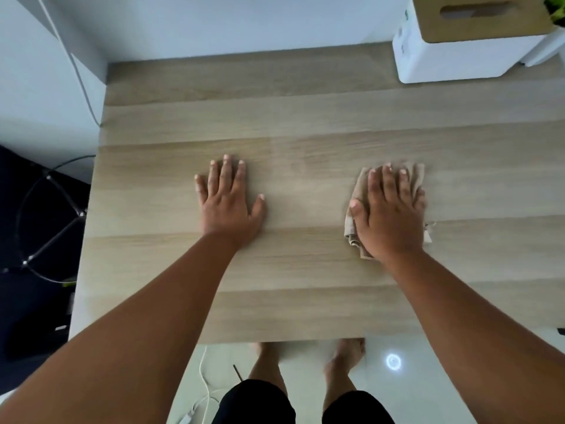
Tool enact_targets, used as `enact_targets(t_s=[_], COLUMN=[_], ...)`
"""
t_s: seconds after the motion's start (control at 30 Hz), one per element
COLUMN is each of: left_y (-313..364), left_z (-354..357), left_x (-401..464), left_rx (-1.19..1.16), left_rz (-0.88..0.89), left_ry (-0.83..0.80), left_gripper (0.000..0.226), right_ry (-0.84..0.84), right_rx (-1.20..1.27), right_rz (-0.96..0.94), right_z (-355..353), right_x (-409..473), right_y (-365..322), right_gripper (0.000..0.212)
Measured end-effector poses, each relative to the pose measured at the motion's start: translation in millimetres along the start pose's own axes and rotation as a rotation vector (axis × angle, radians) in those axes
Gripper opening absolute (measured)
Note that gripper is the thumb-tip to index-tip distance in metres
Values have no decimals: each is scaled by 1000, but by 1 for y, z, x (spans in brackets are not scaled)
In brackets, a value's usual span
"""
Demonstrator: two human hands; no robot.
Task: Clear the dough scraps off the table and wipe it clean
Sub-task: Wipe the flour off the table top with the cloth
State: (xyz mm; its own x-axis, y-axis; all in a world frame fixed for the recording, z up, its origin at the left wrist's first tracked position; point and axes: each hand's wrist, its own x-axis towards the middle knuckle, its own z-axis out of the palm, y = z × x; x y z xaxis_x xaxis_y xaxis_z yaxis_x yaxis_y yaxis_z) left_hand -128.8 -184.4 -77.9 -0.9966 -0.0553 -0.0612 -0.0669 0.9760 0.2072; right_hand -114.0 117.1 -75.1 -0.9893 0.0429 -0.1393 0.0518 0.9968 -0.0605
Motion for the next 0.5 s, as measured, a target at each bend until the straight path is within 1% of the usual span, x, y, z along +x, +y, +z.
enact_targets(t_s=[0.07,0.13,0.2,0.27,0.33,0.4,0.43,0.5], left_y=[-2,-4,-5,-5,-4,-3,-3,-2], left_z=[5,7,8,7,4,1,0,-1], left_x=[1,2,4,4,4,4,3,4], left_rx=[9,15,15,12,10,8,8,7], left_rz=[5,12,12,16,16,10,7,3], left_ry=[30,47,44,27,7,-10,-18,-30], left_gripper=[81,80,80,81,82,83,83,84], right_ry=[4,12,11,11,0,12,15,-7], right_rx=[1,8,14,-4,-50,-76,-79,-78], right_rz=[31,-2,-105,-254,-397,-471,-466,-365], right_z=[-3,-5,-5,-3,-1,0,-1,-5], right_x=[33,57,64,53,35,23,21,26], right_y=[-18,-46,-78,-97,-94,-74,-62,-45], right_gripper=[72,71,69,69,68,66,66,65])
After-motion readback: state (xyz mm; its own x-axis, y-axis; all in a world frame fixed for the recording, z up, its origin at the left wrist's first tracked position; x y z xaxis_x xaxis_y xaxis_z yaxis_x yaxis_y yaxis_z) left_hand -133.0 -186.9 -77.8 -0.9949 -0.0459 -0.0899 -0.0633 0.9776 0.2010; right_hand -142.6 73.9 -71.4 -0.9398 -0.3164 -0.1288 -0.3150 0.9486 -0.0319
